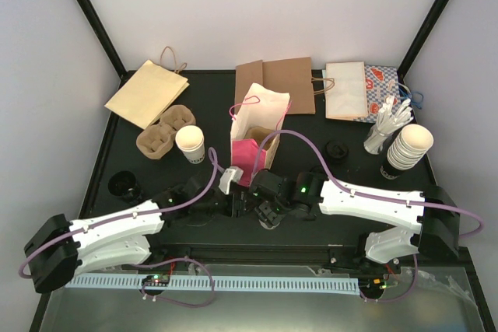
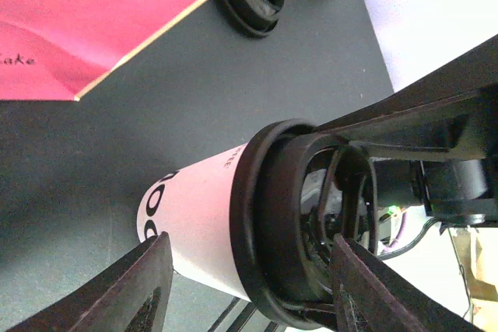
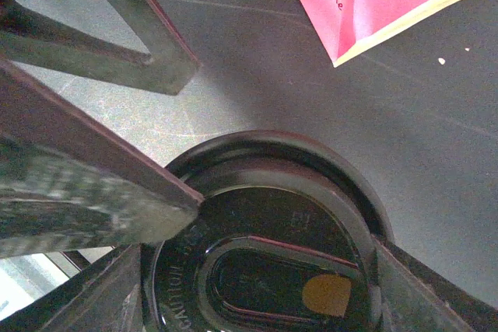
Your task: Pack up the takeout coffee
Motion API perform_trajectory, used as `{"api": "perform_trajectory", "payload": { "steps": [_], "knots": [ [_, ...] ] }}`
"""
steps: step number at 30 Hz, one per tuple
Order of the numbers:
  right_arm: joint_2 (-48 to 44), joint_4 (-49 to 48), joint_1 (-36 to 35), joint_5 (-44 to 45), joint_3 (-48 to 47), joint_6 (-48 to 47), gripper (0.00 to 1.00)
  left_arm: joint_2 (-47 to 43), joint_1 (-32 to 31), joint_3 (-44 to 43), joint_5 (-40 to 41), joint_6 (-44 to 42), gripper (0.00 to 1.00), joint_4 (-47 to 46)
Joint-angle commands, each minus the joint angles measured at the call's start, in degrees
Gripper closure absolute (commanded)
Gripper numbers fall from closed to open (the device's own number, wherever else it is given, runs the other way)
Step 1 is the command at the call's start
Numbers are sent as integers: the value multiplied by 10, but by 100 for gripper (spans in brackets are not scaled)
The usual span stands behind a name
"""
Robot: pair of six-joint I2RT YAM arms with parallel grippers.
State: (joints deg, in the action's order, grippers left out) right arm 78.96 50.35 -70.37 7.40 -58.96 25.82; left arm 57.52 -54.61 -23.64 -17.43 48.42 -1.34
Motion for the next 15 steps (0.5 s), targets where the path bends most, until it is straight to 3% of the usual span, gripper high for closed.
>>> {"api": "perform_trajectory", "payload": {
  "steps": [1,15],
  "knots": [
    [70,34,-9,-99,66,12,38,-41,-2,-27,37,-16,43,36],
    [145,127,-29,-36,30,26,38,-60,-1,-12,47,-14,43,60]
  ]
}}
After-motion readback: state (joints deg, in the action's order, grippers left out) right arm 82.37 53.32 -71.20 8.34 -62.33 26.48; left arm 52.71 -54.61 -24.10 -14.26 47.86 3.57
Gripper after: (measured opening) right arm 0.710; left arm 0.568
